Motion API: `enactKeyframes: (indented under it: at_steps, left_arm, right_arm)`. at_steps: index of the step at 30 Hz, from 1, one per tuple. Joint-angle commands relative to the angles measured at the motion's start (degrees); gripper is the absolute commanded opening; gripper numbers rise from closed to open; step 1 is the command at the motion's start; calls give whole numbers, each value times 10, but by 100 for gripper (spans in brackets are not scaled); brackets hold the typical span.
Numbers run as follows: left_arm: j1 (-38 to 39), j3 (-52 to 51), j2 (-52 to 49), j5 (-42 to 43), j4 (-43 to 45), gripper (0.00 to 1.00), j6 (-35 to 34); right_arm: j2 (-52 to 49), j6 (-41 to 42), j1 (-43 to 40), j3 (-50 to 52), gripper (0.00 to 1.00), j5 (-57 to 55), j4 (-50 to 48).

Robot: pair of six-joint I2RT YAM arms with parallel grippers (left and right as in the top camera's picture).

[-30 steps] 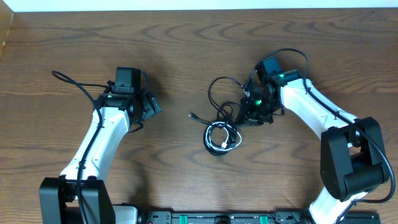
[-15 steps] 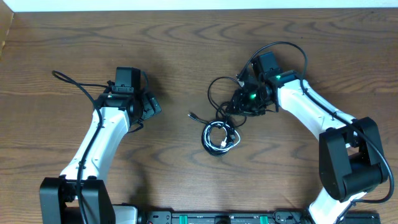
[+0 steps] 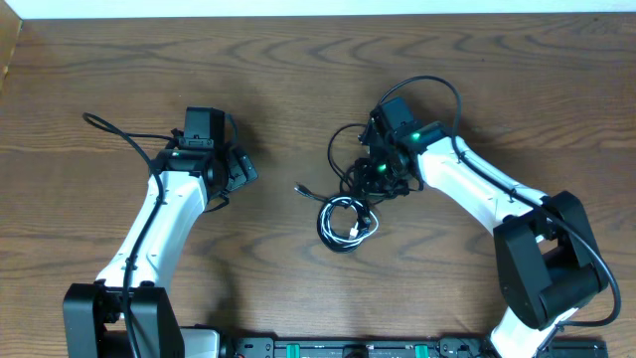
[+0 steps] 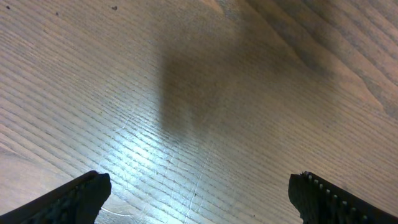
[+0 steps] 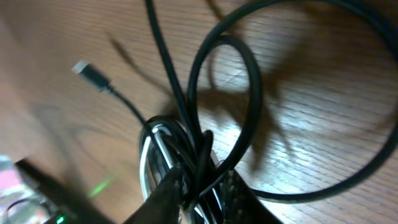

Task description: Untangle cables

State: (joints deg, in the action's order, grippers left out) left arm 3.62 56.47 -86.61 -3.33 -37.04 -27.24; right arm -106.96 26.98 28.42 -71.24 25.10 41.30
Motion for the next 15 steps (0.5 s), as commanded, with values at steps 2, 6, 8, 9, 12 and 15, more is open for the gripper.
enactKeyframes:
  at_steps: [2, 6, 8, 9, 12, 15]
  left_arm:
    - [-2, -9, -3, -1, 0, 98, -10]
    - [-2, -9, -3, 11, 0, 98, -9]
    - [-2, -9, -3, 19, 3, 98, -9]
    - [-2, -9, -3, 19, 2, 98, -9]
    - [-2, -9, -3, 30, 5, 98, 1]
    - [-2, -9, -3, 87, 19, 98, 44]
  right_arm:
    - [9, 32, 9, -2, 6, -63, 3]
    - [9, 32, 9, -2, 1, -70, 2]
    - [9, 32, 9, -2, 1, -70, 2]
    - [9, 32, 9, -2, 1, -70, 2]
    - [9, 32, 9, -2, 1, -70, 0]
    - [9, 32, 9, -2, 1, -70, -5]
